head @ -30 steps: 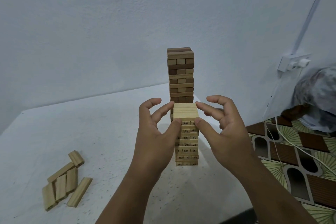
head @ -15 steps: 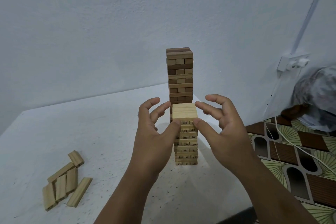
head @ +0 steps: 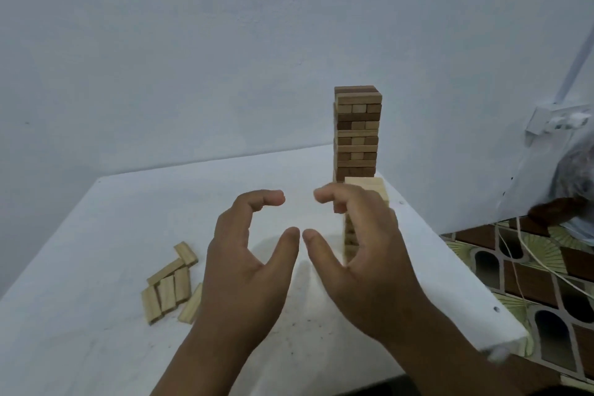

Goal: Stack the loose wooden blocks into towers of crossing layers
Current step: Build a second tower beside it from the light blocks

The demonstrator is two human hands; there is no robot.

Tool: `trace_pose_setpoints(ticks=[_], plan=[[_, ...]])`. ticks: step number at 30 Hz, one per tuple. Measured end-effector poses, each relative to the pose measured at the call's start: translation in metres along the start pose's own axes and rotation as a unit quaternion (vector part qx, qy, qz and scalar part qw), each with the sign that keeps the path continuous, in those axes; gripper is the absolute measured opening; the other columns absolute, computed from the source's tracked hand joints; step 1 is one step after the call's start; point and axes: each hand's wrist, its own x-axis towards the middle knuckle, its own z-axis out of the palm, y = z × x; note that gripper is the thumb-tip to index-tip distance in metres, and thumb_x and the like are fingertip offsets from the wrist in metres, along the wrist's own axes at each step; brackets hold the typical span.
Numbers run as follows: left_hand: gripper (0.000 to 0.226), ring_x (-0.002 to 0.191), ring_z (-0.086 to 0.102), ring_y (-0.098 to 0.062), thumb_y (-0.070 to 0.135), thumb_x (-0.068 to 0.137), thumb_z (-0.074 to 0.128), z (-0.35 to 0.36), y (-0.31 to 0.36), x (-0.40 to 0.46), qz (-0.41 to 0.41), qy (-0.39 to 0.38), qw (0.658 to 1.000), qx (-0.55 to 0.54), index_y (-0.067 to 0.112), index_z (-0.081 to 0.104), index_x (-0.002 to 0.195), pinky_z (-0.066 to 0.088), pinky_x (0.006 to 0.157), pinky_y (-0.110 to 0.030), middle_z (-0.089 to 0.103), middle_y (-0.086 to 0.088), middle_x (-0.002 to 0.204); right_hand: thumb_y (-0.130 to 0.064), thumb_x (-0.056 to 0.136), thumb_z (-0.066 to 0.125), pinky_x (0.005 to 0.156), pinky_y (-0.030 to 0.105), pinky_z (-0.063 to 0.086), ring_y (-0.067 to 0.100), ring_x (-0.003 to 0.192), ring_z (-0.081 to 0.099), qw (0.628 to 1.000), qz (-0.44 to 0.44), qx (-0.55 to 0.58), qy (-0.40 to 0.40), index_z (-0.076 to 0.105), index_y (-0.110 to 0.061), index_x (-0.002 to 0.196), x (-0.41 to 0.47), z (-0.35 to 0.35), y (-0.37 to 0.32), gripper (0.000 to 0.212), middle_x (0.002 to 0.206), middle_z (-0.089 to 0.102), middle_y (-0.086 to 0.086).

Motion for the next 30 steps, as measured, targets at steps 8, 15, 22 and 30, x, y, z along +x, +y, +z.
trace_pose_setpoints(ticks=[8, 15, 22, 30], plan=[[0.03, 0.114, 0.05, 0.0, 0.012, 0.082, 0.067, -0.078, -0.079, -0.018, -0.094, 0.032, 0.985, 0.14, 0.042, 0.066, 0.088, 0.04, 0.098, -0.034, 0.059, 0.032, 0.106, -0.037, 0.094, 0.056, 0.103, 0.018, 0.024, 0.0, 0.123, 0.039, 0.97, -0.049, -0.047, -0.234, 0.053, -0.035, 0.127, -0.032, 0.074, -0.017, 0.034, 0.134, 0.049, -0.021], [0.029, 0.128, 0.027, -0.011, 0.031, 0.092, 0.049, -0.106, -0.115, -0.018, -0.161, -0.005, 0.938, 0.306, 0.055, 0.065, 0.096, 0.026, 0.103, -0.04, 0.044, 0.021, 0.138, -0.055, 0.092, 0.049, 0.09, 0.029, 0.034, 0.011, 0.112, 0.045, 0.947, -0.059, -0.108, -0.298, 0.06, -0.032, 0.125, -0.036, 0.115, -0.031, 0.042, 0.122, 0.054, -0.014], [0.045, 0.136, 0.016, -0.015, 0.023, 0.095, 0.04, -0.1, -0.114, -0.026, -0.134, -0.048, 0.932, 0.335, 0.061, 0.061, 0.108, 0.015, 0.098, -0.041, 0.03, 0.014, 0.151, -0.049, 0.098, 0.042, 0.092, 0.034, 0.029, 0.014, 0.113, 0.039, 0.921, -0.076, -0.171, -0.341, 0.052, -0.036, 0.134, -0.029, 0.126, -0.041, 0.04, 0.125, 0.05, -0.011], [0.036, 0.134, 0.019, -0.01, 0.028, 0.096, 0.054, -0.094, -0.117, -0.028, -0.077, -0.046, 0.941, 0.327, 0.062, 0.066, 0.098, 0.011, 0.094, -0.036, 0.034, 0.019, 0.146, -0.048, 0.096, 0.043, 0.093, 0.033, 0.03, 0.012, 0.111, 0.041, 0.92, -0.072, -0.176, -0.343, 0.059, -0.038, 0.126, -0.032, 0.114, -0.031, 0.035, 0.12, 0.053, -0.013]])
